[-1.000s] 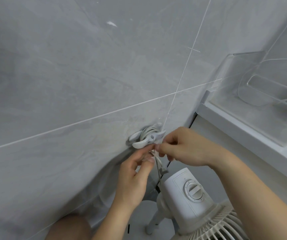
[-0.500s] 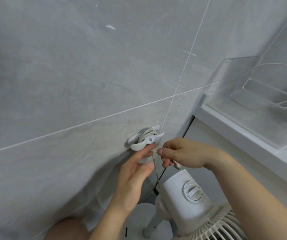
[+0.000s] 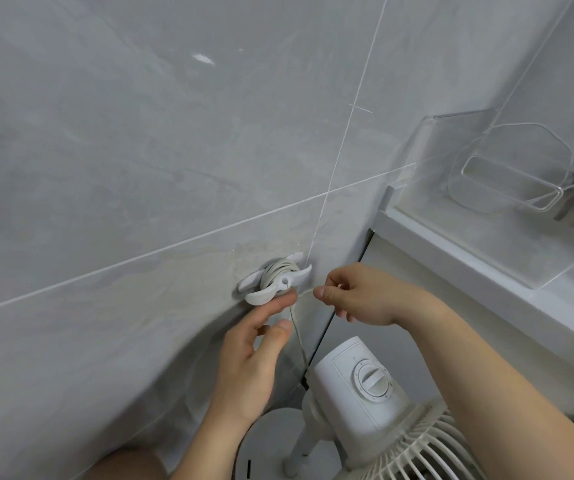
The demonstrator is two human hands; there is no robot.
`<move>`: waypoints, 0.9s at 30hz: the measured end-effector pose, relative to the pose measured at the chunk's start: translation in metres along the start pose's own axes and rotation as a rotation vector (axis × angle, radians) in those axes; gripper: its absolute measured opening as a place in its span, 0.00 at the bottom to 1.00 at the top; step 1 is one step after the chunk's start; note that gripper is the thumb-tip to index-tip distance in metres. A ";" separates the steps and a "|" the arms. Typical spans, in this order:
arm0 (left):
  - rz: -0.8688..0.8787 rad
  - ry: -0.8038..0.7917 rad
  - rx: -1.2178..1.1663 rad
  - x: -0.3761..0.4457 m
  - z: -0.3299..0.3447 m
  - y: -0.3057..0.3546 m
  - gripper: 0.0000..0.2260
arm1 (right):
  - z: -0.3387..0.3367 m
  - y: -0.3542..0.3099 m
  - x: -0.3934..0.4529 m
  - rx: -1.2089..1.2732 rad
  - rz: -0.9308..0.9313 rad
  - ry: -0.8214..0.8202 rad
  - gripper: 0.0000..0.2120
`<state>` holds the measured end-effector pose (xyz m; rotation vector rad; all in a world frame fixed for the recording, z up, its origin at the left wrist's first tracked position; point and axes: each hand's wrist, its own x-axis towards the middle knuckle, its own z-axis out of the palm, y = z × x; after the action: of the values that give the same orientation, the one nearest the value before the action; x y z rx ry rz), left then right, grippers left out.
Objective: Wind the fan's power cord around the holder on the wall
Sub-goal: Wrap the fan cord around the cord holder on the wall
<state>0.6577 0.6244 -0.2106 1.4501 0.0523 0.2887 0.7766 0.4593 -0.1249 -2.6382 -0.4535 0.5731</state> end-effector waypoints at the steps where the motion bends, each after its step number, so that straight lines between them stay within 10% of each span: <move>1: -0.006 0.006 -0.004 0.000 0.000 0.001 0.15 | 0.000 0.000 0.000 -0.005 0.003 0.051 0.16; 13: 0.011 0.135 0.011 0.001 -0.005 -0.001 0.09 | -0.009 -0.020 -0.004 -0.097 0.040 0.623 0.19; 27: -0.037 0.122 0.023 -0.001 -0.002 -0.002 0.09 | -0.005 -0.034 -0.003 0.016 -0.020 0.709 0.25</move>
<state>0.6568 0.6264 -0.2129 1.4518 0.1821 0.3467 0.7684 0.4859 -0.1042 -2.5902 -0.2451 -0.3702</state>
